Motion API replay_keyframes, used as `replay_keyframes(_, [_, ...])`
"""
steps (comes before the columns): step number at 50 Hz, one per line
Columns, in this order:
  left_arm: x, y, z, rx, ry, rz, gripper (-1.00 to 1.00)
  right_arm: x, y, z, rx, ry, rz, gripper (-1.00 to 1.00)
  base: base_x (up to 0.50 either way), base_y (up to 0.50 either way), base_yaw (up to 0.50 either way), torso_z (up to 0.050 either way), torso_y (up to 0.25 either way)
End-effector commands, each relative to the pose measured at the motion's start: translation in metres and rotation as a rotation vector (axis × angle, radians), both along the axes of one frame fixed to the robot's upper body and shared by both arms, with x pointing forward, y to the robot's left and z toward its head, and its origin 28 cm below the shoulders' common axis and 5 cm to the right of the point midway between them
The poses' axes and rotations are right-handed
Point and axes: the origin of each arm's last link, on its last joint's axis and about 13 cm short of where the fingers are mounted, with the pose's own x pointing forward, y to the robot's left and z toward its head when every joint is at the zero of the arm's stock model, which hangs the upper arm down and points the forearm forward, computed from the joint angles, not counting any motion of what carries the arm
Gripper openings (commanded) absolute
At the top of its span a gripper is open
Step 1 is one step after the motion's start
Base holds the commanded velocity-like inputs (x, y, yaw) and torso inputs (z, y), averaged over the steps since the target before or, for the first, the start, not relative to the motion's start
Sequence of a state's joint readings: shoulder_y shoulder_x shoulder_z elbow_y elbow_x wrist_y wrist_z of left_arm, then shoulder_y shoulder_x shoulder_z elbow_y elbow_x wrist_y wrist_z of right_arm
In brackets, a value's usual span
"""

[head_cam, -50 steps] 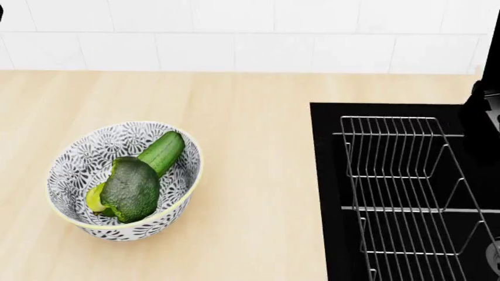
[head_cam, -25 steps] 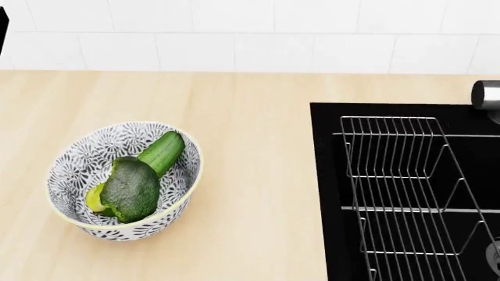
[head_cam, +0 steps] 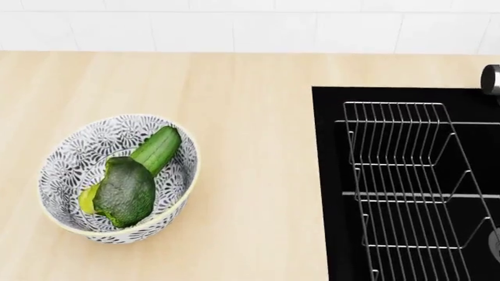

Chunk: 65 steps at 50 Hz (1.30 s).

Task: Pick the cucumbers and broccolis from the sink and place them in one bowl. Place the apricot in the other bowl. Then turn off the sink faucet.

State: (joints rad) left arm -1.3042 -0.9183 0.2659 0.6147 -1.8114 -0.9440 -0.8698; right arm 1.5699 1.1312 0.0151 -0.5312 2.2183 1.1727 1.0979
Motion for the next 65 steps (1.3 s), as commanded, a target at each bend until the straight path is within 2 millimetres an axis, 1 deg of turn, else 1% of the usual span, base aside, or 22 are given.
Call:
replay_keyframes(1, [0.000, -0.001, 0.009, -0.023, -0.041, -0.033, 1.00, -0.002, -0.002, 0.003, 0.029, -0.040, 0.024, 1.00, 0.00, 0.00, 0.00, -0.021, 0.250])
replay_keyframes(17, [0.000, -0.001, 0.011, -0.030, -0.040, -0.039, 1.00, 0.003, -0.001, -0.002, 0.006, -0.019, 0.017, 1.00, 0.00, -0.02, 0.00, -0.022, 0.250])
replay_keyframes(27, [-0.001, 0.001, 0.005, -0.043, -0.035, -0.040, 1.00, 0.011, -0.001, -0.005, -0.008, 0.013, 0.005, 1.00, -0.12, -0.50, 0.00, 0.000, 0.000])
replay_keyframes(37, [-0.001, 0.001, 0.009, -0.046, -0.037, -0.039, 1.00, 0.009, -0.002, -0.005, 0.000, 0.007, 0.003, 1.00, -0.13, -0.50, 0.00, 0.000, 0.000])
replay_keyframes(65, [-0.002, 0.001, 0.005, -0.042, -0.027, -0.047, 1.00, 0.014, -0.002, -0.008, 0.003, 0.017, 0.003, 1.00, -0.13, -0.50, 0.00, 0.000, 0.000])
